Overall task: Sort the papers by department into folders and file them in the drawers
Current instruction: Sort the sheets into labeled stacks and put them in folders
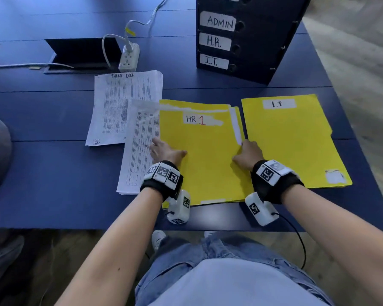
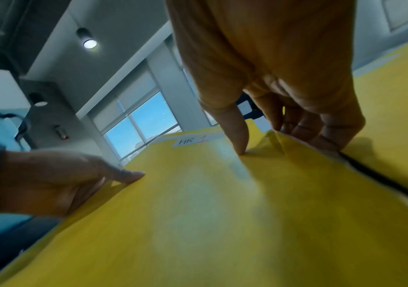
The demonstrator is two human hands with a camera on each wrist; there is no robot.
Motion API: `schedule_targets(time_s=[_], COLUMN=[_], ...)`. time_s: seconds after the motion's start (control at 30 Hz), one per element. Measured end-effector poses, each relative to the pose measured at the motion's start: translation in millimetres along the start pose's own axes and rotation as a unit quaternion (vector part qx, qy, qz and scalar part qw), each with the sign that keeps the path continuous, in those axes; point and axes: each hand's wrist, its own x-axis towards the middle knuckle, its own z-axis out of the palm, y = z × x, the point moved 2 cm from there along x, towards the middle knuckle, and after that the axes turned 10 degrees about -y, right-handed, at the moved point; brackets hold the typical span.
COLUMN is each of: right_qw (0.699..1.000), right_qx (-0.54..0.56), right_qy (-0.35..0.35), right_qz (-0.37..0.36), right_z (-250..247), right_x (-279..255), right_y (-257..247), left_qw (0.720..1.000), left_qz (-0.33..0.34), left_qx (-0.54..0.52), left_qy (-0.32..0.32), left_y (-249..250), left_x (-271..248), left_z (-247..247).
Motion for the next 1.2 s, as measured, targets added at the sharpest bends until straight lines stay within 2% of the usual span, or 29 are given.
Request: schedule_targets(time_s=[0.1, 0.2, 0.27, 0.43, 0.53, 0.63, 0.9, 1.03, 1.2], right_qw=[0.999, 0.992, 0.987, 0.984, 0.985, 0.985, 0.959, 0.967, 0.978], right_qx=[0.048, 0.119, 0.152, 0.157, 0.151, 0.156, 0.277, 0.250, 0.199], right_qy=[0.003, 0.023, 0.038, 0.077, 0.056, 0.038, -0.002, -0.001, 0.052], right_qz=[-0.007, -0.017, -0.014, 0.028, 0.055, 0.063, 0.054, 0.048, 0.024], right_z=[-1.6, -7.4, -14.0, -29.9, -36.5, -40.1, -38.2, -38.2, -39.6], right_x=[5.3, 4.2, 6.8, 23.1, 30.3, 37.4, 37.4, 37.0, 37.3], right_y=[4.1, 3.8, 1.6, -5.2, -8.0, -10.0, -9.9, -13.3, -26.1], left_qw=[0.997, 0.995, 0.995, 0.992, 0.993, 0.992, 0.993, 0.995, 0.997], left_qz=[0.038, 0.041, 0.031, -0.027, -0.021, 0.002, 0.008, 0.002, -0.041], left_qx=[-0.061, -0.076, -0.074, -0.070, -0.083, -0.069, 0.001, 0.009, -0.021], left_qy=[-0.028, -0.056, -0.065, -0.098, -0.087, -0.105, -0.122, -0.102, -0.056], left_y=[-2.8, -9.3, -11.4, -9.4, 1.6, 16.7, 19.8, 19.0, 22.5], left_x=[6.0, 11.3, 15.8, 27.6, 37.1, 44.5, 50.1, 48.9, 49.5], left_z=[-3.5, -11.5, -15.8, -26.4, -32.5, -31.5, -28.7, -24.7, -20.7])
